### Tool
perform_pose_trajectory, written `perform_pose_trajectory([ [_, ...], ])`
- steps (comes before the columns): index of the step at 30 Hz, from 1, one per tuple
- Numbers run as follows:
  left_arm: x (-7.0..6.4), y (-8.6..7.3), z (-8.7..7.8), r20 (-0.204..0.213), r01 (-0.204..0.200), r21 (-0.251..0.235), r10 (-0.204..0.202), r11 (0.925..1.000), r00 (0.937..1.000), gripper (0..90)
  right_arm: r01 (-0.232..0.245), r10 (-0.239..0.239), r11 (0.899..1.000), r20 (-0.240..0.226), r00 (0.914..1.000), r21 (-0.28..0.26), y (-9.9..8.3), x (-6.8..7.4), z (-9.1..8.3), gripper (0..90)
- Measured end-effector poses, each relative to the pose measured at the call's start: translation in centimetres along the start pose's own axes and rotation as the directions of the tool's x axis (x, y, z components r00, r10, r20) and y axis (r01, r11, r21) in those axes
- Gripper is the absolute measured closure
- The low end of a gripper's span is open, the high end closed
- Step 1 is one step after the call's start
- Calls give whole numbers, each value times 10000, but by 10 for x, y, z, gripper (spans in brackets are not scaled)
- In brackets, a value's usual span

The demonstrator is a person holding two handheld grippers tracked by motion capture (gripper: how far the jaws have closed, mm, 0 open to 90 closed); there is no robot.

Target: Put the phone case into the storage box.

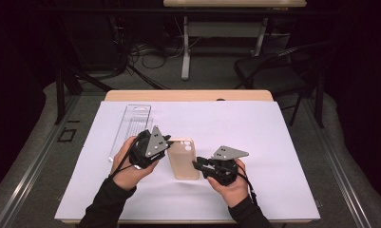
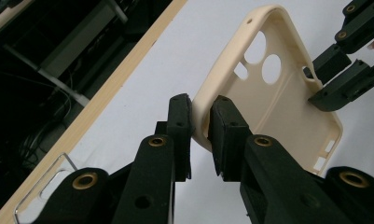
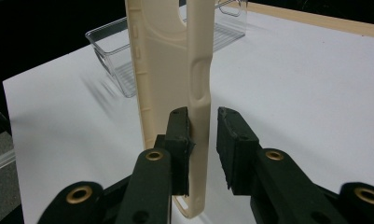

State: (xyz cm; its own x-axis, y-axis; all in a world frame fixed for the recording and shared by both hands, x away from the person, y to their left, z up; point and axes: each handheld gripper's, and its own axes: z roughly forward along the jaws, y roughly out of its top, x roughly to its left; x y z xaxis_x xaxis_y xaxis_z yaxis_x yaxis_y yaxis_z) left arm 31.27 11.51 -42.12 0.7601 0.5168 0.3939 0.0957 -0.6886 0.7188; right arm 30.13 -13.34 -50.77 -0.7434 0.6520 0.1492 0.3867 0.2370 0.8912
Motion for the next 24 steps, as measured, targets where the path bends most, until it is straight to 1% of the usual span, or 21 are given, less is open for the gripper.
perform_pose_trajectory([
  [6,1,-1,0,-34,39,-83,-39,10000,10000,794,-146,146,9997,-9,9999,-171,1,-2,-2,712],
  [10,2,-2,0,-62,58,-107,-58,9999,10000,794,-226,225,9994,-53,9997,-277,2,-3,-3,673],
  [16,4,-3,0,-161,96,-193,-99,9998,9998,794,-356,353,9989,-124,9993,-319,3,-5,-5,642],
  [21,6,-4,-1,-216,127,-286,-133,9995,9997,794,-165,166,9994,25,9999,-289,5,-8,-7,587],
  [24,7,-5,-1,-266,145,-352,-154,9993,9995,794,157,-153,9996,190,9997,-249,7,-10,-8,557],
])
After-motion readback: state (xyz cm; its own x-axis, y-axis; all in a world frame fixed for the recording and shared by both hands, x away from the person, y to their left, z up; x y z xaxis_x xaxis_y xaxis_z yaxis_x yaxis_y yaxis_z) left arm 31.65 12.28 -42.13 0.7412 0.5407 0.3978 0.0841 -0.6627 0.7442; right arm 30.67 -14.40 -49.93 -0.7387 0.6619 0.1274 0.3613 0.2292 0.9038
